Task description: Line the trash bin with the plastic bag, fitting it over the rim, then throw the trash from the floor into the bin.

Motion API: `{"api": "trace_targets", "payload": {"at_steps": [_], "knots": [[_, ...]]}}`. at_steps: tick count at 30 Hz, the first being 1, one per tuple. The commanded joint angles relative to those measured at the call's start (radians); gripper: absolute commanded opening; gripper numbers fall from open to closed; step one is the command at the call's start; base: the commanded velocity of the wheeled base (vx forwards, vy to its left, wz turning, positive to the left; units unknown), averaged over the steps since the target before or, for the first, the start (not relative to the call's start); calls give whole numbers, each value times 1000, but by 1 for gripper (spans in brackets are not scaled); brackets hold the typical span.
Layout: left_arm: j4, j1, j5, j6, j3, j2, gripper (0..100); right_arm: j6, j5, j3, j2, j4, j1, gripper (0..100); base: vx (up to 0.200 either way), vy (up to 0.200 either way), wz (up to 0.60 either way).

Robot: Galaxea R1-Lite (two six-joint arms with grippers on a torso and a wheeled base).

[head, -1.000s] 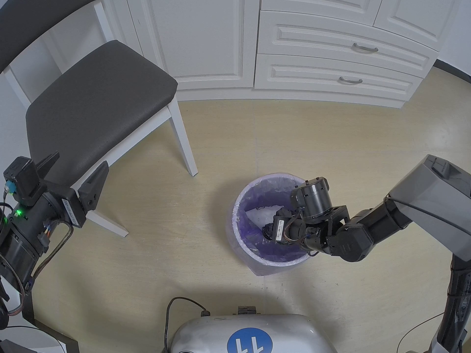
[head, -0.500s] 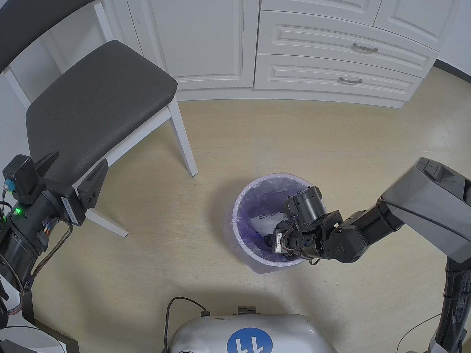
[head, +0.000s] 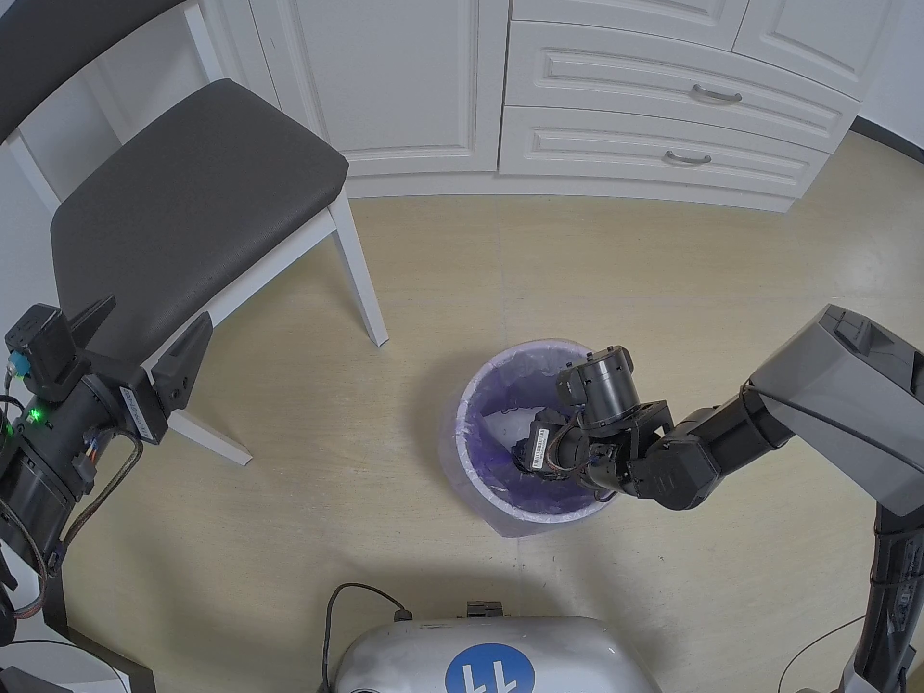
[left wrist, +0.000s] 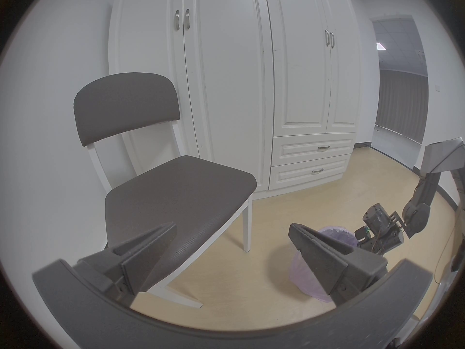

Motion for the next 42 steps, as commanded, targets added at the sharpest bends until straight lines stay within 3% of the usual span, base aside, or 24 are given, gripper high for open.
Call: {"api": "trace_targets", "payload": {"at_steps": [1, 21, 42], "knots": [[0, 0, 1, 0, 1, 0, 100, -2, 1, -13, 29, 2, 0, 0, 0, 0, 0], [0, 0, 1, -1, -1, 8, 100, 6, 2, -44, 82, 4, -8, 0, 0, 0, 0], [0, 0, 1, -1, -1, 8, 100, -6, -1, -4, -13, 27, -8, 0, 0, 0, 0]]}}
